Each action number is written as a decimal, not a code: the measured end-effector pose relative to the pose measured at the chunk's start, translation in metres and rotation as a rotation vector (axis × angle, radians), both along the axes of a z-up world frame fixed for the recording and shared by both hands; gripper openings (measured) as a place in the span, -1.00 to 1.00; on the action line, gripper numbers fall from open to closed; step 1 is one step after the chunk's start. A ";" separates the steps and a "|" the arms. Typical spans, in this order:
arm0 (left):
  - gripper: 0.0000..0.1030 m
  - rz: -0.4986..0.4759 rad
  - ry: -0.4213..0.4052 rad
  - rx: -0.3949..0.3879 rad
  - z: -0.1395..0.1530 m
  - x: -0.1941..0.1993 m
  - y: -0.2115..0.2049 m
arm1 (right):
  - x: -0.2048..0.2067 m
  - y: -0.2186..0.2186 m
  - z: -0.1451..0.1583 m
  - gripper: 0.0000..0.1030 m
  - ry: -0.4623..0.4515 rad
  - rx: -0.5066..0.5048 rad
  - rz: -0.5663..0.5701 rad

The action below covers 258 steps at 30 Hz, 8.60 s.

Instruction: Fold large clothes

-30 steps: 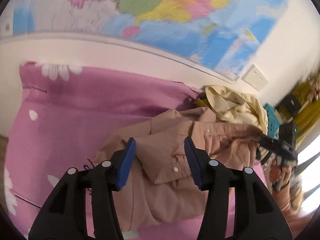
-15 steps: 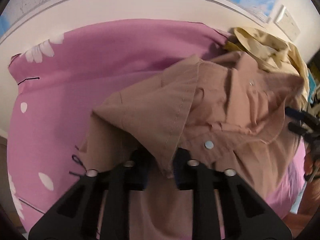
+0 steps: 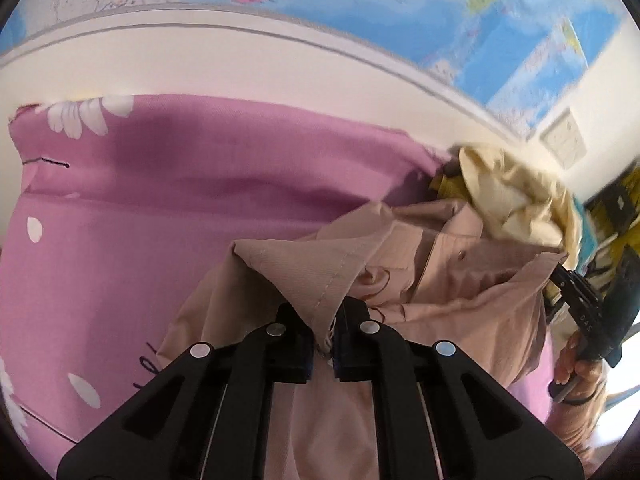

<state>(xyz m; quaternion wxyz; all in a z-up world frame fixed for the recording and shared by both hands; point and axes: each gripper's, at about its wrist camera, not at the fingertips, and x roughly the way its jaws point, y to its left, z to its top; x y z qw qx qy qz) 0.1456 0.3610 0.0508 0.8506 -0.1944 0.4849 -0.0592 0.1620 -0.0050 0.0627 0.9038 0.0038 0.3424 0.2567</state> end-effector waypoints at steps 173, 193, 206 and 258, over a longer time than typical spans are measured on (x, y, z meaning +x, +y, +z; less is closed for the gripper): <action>-0.11 0.061 -0.150 0.533 -0.034 -0.082 -0.065 | -0.015 0.026 -0.087 -0.12 0.132 -0.115 -0.014; 0.24 0.115 -0.147 0.488 -0.032 -0.102 -0.047 | -0.027 -0.002 -0.065 0.08 0.140 -0.003 -0.019; 0.29 0.163 -0.151 0.488 -0.027 -0.140 -0.046 | -0.069 -0.013 -0.060 0.16 0.167 0.029 0.026; 0.72 0.115 -0.058 -0.017 -0.084 -0.147 -0.073 | -0.041 -0.050 -0.118 0.90 0.448 0.341 0.084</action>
